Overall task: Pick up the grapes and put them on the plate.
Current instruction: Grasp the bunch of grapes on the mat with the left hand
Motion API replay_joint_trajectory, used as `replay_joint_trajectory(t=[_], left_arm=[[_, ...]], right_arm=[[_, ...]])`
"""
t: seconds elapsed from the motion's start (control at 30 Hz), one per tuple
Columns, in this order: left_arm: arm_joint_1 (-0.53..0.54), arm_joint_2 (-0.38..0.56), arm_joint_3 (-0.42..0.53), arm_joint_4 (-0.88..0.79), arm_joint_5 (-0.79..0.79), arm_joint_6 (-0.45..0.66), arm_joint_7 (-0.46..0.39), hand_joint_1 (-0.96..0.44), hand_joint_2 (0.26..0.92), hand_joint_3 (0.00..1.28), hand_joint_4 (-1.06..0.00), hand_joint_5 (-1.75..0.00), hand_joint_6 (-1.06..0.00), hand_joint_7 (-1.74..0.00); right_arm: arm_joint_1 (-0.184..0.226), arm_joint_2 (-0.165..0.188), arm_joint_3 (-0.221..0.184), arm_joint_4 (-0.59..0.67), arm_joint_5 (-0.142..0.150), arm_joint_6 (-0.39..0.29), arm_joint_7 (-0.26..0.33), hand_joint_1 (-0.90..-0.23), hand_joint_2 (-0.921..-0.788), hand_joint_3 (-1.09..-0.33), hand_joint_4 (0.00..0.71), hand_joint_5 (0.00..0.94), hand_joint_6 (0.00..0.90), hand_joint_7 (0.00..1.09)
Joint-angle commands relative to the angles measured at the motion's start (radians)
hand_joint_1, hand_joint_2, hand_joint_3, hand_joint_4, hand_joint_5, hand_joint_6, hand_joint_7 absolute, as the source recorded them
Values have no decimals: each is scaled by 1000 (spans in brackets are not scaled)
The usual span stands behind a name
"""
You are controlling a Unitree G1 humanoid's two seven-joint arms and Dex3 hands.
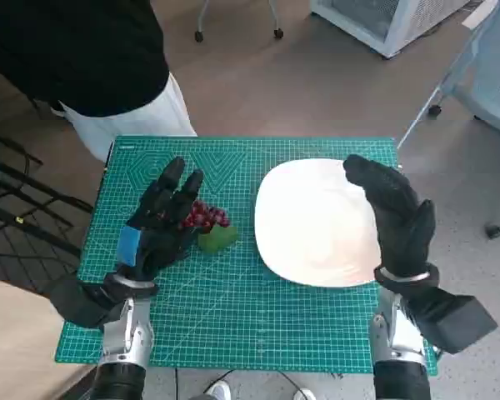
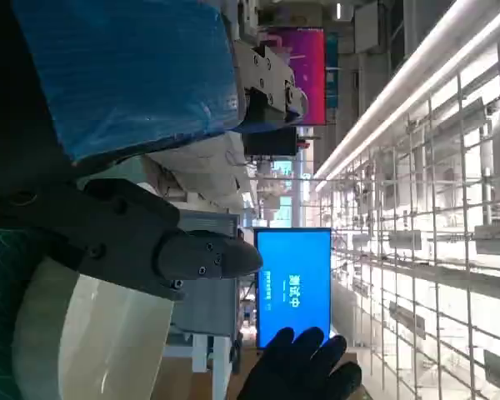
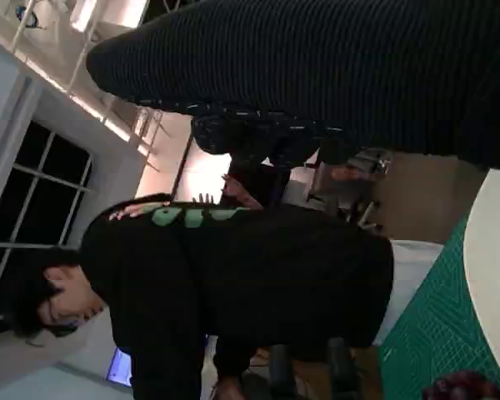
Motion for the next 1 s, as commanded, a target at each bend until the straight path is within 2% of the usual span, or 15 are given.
replay_joint_trajectory(t=[0.03, 0.67, 1.0], left_arm=[[14, 0, 2, 1, 0, -12, -1, -438, 921, 264, -274, 0, -349, -3], [13, 5, 2, 5, 5, -10, 0, -434, 921, 272, -271, 0, -337, 0], [15, 6, 2, 0, 6, -5, 0, -434, 921, 271, -271, 0, -338, 0]], right_arm=[[29, 5, -4, 9, 12, 7, 6, -655, -921, -752, 445, 2, 12, 498], [28, 3, -7, 18, 6, -4, 2, -655, -921, -750, 446, 3, 18, 489], [23, 1, -11, 26, 13, 4, 8, -656, -921, -750, 446, 2, 21, 483]])
